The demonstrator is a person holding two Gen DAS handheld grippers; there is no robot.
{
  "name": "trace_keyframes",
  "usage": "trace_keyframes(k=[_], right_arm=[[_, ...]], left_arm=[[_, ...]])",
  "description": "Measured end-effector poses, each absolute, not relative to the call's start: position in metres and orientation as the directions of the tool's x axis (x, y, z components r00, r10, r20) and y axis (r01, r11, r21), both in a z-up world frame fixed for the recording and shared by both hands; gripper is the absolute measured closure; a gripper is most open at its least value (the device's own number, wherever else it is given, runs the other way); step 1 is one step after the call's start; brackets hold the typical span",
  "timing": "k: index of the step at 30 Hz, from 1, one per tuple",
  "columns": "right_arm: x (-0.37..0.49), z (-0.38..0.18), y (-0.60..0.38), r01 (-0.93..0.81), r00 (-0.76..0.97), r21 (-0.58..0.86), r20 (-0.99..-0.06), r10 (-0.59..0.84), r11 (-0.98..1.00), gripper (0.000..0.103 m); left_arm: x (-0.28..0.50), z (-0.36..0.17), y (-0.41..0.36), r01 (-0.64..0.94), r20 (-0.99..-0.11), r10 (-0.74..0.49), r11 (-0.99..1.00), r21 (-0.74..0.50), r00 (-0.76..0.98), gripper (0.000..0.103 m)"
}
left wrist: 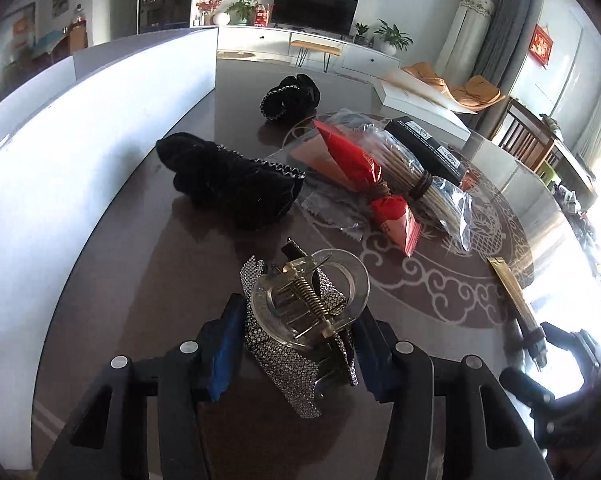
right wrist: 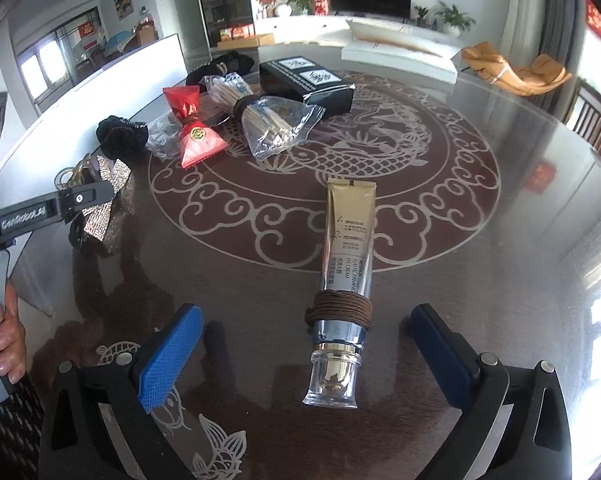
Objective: Organize objects
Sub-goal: 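Grasp the rhinestone bow hair clip with the left gripper while the right holds the tube, then carry the clip with the left gripper to the bin while the right drops the tube inside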
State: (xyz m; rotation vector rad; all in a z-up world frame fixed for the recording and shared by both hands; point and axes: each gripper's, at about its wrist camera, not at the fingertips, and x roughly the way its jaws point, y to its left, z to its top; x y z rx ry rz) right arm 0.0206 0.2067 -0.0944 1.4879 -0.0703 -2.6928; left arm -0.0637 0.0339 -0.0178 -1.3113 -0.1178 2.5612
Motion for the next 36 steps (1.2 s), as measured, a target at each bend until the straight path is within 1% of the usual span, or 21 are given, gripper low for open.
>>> trace_keyframes(k=[1,2,3,4,5,6,9,10,13,16,19,22,25,28,30,34,35,36], right_arm=[[0.014,-0.092,0.210,0.053,-0.497,0.111,-0.859,-0.123,-0.992,0.001],[0.007,-0.090,0.213,0.062,-0.466,0.132,-0.873,-0.146,-0.989,0.012],[0.001,-0.087,0.214,0.070,-0.442,0.104,-0.888,-0.124,-0.992,0.024],[-0.005,-0.085,0.211,0.088,-0.425,0.041,-0.902,-0.075,-0.995,0.055],[-0.008,-0.083,0.208,0.106,-0.414,-0.026,-0.910,-0.021,-0.994,0.075],[-0.009,-0.082,0.208,0.123,-0.399,-0.031,-0.917,-0.021,-0.992,0.077],[-0.003,-0.076,0.205,0.149,-0.384,-0.049,-0.923,-0.012,-0.988,0.078],[0.001,-0.072,0.206,0.144,-0.392,-0.033,-0.920,-0.027,-0.989,0.078],[0.009,-0.053,0.216,0.088,-0.430,0.135,-0.888,-0.160,-0.987,0.078],[0.012,-0.030,0.208,0.089,-0.478,0.286,-0.828,-0.292,-0.954,0.078],[0.005,0.000,0.178,0.155,-0.507,0.381,-0.761,-0.404,-0.912,0.078],[-0.010,0.029,0.130,0.247,-0.521,0.450,-0.685,-0.509,-0.858,0.078],[-0.037,0.051,0.066,0.340,-0.505,0.504,-0.614,-0.606,-0.794,0.078],[-0.069,0.057,-0.002,0.413,-0.471,0.521,-0.580,-0.665,-0.747,0.078],[-0.088,0.054,-0.048,0.446,-0.442,0.516,-0.583,-0.681,-0.732,0.078],[-0.120,0.038,-0.119,0.480,-0.437,0.436,-0.634,-0.639,-0.761,0.078],[-0.125,0.033,-0.131,0.480,-0.439,0.419,-0.646,-0.625,-0.771,0.077],[-0.130,0.026,-0.142,0.477,-0.432,0.405,-0.665,-0.609,-0.780,0.076]], left_arm=[[-0.060,-0.016,0.029,-0.192,-0.781,0.270,-0.962,-0.194,-0.563,0.052],[-0.056,-0.014,0.026,-0.190,-0.774,0.274,-0.961,-0.201,-0.571,0.052],[-0.054,-0.012,0.024,-0.190,-0.766,0.283,-0.959,-0.212,-0.577,0.052],[-0.052,-0.009,0.022,-0.191,-0.757,0.293,-0.956,-0.222,-0.584,0.052],[-0.048,-0.006,0.022,-0.194,-0.749,0.297,-0.955,-0.225,-0.592,0.052],[-0.043,-0.003,0.022,-0.197,-0.743,0.300,-0.954,-0.226,-0.599,0.052],[-0.032,0.010,0.015,-0.203,-0.716,0.320,-0.947,-0.248,-0.620,0.052],[-0.027,0.016,0.011,-0.203,-0.704,0.328,-0.945,-0.258,-0.630,0.052],[-0.015,0.038,-0.004,-0.198,-0.663,0.344,-0.937,-0.287,-0.665,0.052],[-0.008,0.064,-0.032,-0.174,-0.618,0.349,-0.929,-0.326,-0.705,0.052],[-0.006,0.090,-0.076,-0.115,-0.576,0.319,-0.925,-0.361,-0.753,0.052],[-0.013,0.109,-0.126,-0.036,-0.557,0.247,-0.932,-0.361,-0.793,0.052],[-0.033,0.114,-0.174,0.074,-0.589,0.139,-0.943,-0.323,-0.796,0.052],[-0.055,0.107,-0.216,0.177,-0.642,0.054,-0.940,-0.291,-0.765,0.052],[-0.065,0.098,-0.238,0.223,-0.668,0.029,-0.931,-0.289,-0.744,0.052],[-0.089,0.072,-0.261,0.279,-0.744,0.015,-0.922,-0.269,-0.668,0.051],[-0.095,0.064,-0.262,0.290,-0.772,0.013,-0.923,-0.254,-0.636,0.050],[-0.101,0.056,-0.263,0.298,-0.802,0.014,-0.924,-0.239,-0.598,0.046]])
